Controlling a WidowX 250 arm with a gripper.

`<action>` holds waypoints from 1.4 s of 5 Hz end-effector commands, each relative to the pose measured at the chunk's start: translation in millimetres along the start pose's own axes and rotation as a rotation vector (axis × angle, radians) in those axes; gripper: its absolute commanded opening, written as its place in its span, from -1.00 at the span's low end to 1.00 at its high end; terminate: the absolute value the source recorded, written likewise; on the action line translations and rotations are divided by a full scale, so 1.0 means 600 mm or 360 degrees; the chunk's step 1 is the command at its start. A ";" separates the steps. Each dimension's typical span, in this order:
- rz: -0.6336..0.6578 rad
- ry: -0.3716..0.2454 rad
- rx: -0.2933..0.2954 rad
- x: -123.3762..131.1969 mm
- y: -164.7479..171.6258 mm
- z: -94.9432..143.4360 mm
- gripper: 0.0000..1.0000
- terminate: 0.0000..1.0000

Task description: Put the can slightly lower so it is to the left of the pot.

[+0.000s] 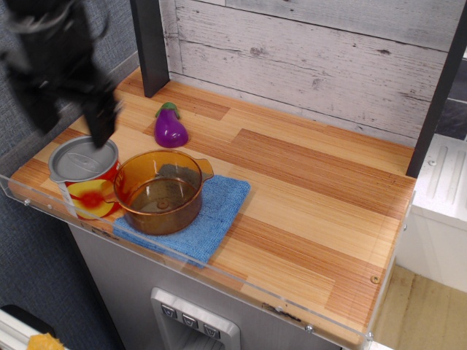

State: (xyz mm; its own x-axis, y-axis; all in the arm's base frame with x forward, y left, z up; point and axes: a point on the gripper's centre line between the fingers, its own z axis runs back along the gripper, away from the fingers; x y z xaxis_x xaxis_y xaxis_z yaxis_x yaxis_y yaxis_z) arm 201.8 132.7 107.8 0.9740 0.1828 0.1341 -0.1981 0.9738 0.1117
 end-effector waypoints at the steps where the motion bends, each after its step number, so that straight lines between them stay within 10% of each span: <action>1: -0.0005 0.0043 0.0030 -0.047 0.041 -0.027 1.00 -1.00; 4: -0.0040 0.0189 -0.0003 -0.054 0.042 -0.062 1.00 -1.00; 7: -0.0009 0.0120 -0.0009 -0.017 0.048 -0.080 1.00 -1.00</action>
State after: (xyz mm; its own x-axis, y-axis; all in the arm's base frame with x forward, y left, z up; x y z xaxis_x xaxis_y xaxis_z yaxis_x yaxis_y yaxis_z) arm 188.4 164.1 50.4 0.9799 0.1965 0.0333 -0.1987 0.9763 0.0855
